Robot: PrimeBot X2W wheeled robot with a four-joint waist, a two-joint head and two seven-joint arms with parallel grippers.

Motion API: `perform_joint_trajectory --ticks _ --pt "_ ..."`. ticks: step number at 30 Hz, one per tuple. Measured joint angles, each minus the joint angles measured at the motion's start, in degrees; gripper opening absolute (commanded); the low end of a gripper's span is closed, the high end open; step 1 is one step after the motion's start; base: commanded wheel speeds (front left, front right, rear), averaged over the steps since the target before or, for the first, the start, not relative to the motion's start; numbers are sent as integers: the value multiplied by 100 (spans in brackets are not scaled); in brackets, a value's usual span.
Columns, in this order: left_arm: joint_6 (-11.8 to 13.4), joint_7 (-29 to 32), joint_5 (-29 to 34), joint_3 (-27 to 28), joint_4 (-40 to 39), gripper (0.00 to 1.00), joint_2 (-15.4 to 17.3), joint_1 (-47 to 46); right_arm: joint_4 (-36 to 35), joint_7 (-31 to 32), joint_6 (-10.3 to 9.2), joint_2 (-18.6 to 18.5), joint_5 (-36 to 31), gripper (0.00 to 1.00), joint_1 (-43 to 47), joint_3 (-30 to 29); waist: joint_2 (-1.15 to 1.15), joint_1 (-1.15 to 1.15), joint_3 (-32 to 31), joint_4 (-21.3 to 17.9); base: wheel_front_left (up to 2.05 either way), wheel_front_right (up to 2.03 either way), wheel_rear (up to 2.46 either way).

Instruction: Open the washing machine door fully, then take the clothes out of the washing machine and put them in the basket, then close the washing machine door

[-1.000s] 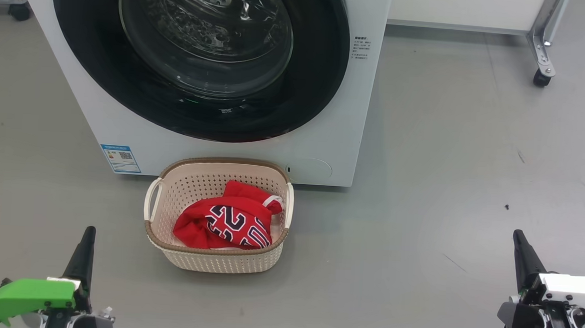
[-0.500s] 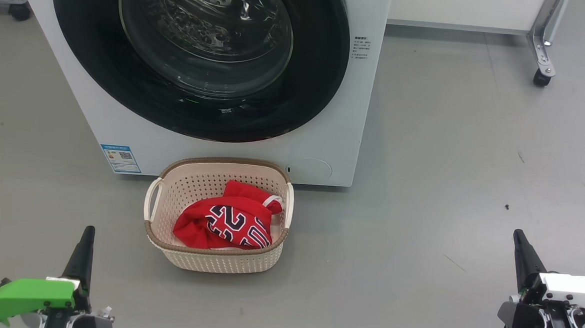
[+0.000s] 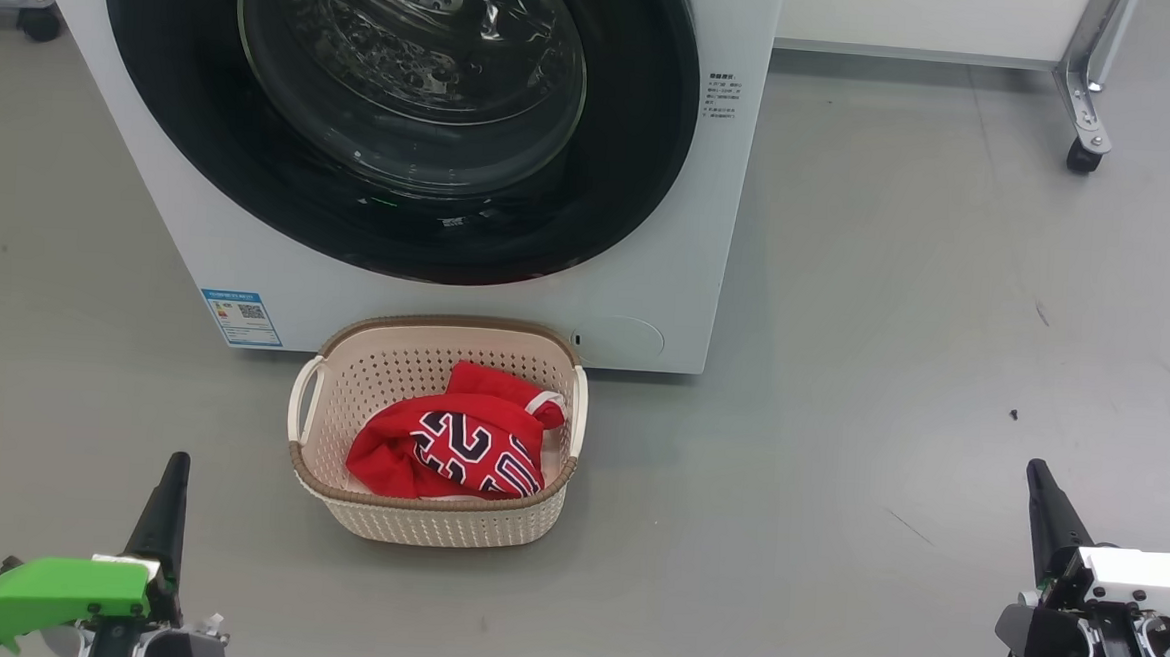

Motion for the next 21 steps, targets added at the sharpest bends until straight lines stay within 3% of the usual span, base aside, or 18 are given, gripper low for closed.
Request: perform_joint_trajectory --ticks 21 --pt "0 0 0 0 -2 0 0 0 -1 0 0 0 1 0 0 0 0 0 0 0 0 0 0"
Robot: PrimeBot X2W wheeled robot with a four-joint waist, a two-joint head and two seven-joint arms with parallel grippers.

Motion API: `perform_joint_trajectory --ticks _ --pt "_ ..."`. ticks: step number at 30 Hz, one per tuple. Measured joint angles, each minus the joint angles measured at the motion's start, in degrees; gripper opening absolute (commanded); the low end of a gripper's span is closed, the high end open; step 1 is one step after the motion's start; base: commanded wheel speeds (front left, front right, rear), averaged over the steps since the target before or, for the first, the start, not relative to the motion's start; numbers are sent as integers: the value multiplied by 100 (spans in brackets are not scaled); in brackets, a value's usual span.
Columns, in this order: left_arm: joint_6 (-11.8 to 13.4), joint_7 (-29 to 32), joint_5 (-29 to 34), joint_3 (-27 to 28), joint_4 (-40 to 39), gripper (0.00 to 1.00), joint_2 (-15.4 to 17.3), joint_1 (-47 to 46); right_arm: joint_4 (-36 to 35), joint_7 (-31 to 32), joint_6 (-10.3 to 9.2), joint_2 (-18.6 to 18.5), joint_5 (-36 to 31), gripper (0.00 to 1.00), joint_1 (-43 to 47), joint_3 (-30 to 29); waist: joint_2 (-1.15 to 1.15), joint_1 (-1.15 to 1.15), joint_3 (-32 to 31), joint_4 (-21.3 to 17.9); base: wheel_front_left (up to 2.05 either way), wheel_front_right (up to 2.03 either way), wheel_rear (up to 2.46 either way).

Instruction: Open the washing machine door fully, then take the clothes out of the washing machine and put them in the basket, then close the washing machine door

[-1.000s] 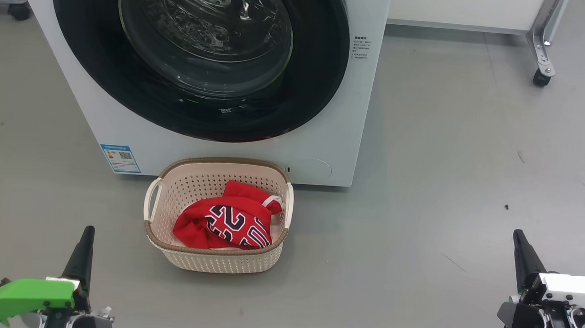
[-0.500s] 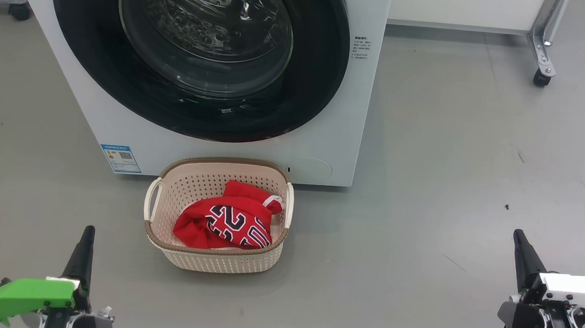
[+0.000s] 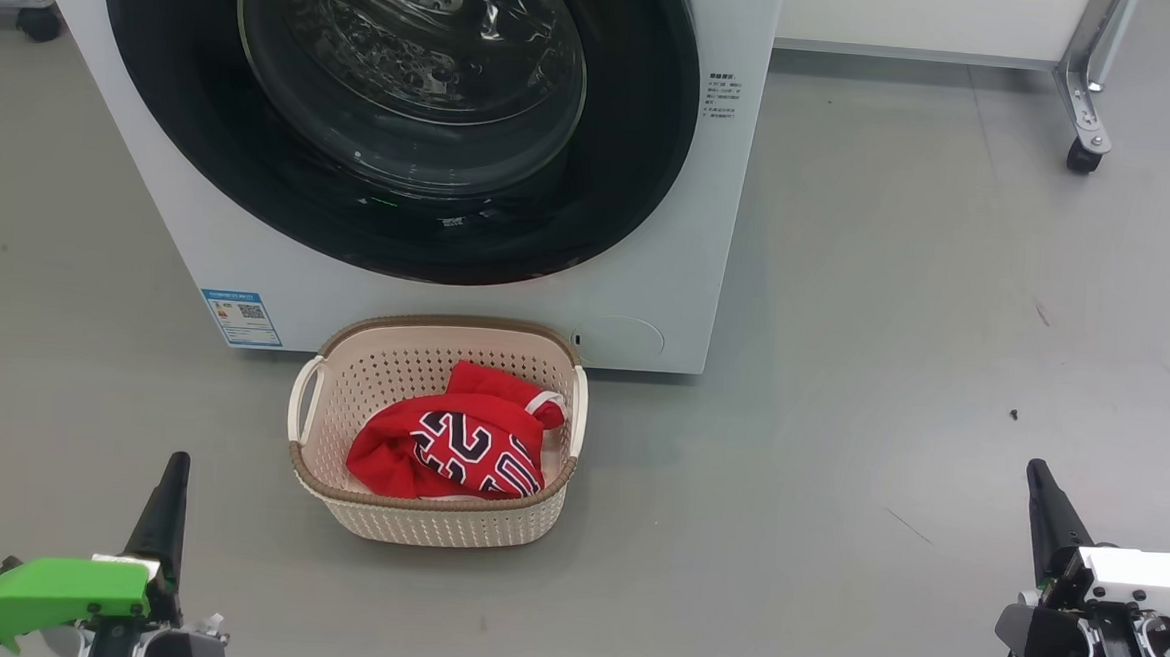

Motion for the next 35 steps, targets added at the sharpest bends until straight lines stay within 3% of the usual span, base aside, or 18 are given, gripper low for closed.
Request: perform_joint_trajectory --ticks 35 --pt "0 0 -1 0 -4 0 -1 0 0 0 0 0 2 0 0 0 0 0 0 0 0 0 0"
